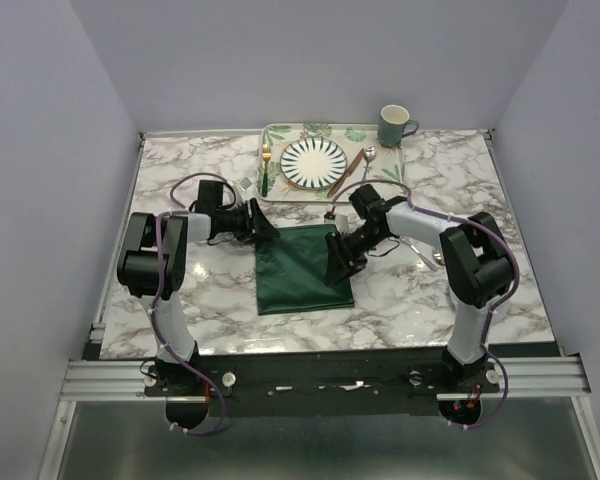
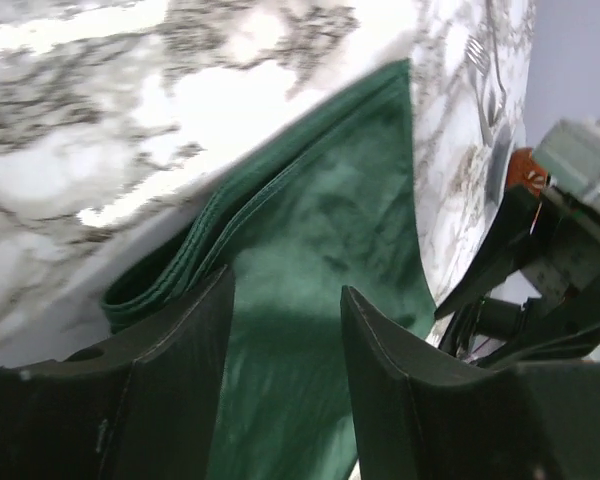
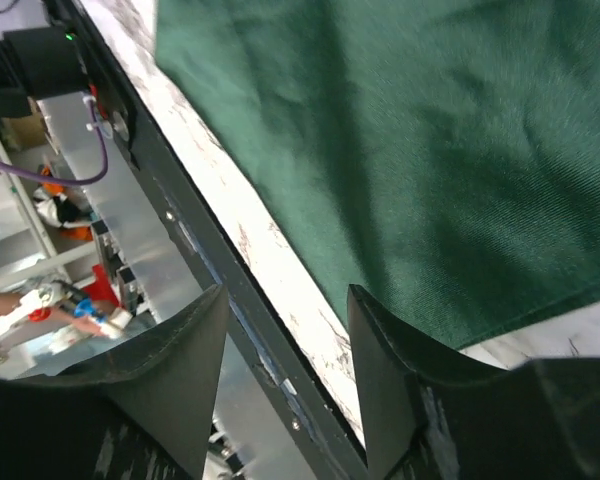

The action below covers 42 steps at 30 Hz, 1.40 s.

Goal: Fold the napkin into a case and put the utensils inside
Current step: Rotate the lower triangle-folded napkin at the center of the board.

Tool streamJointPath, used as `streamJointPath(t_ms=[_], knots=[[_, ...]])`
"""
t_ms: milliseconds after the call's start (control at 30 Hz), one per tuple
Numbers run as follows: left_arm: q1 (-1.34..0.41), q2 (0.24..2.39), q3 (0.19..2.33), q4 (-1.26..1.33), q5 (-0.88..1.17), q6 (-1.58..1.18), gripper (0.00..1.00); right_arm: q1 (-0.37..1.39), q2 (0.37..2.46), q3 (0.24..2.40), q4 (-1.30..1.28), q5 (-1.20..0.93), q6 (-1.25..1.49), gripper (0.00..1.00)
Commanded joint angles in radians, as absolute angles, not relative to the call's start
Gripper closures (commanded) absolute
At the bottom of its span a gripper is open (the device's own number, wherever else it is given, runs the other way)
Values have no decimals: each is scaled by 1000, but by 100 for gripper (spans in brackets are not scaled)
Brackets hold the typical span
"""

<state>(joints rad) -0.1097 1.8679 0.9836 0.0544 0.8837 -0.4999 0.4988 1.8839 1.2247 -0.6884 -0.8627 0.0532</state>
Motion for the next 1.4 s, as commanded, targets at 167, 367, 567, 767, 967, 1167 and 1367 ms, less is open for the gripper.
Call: streamJointPath(t_ms=[167,367,567,767,967,1167,1367], knots=[[-55,1980,951,106,896,-588,49,509,2031,1216,-796,-740,-35,51],[-48,1836,927,-271,824,-342,52,508,2078,1308,-905,-542,-101,59],[-52,1663,1012,-584,841,27,45,506,1952,1370,-940,-505,-205,51],[-103,1709,1199,-661,646,261,46,483,1763,1266,-946,-555,-89,39],[-188,1809,1276,-715,511,399,46,399,1735,1141,-971,-586,32,9],[-235,1815,1206,-722,445,466,46,376,1779,1123,-954,-581,93,3],[-285,1778,1092,-787,454,529,52,344,1890,1156,-957,-632,110,5]])
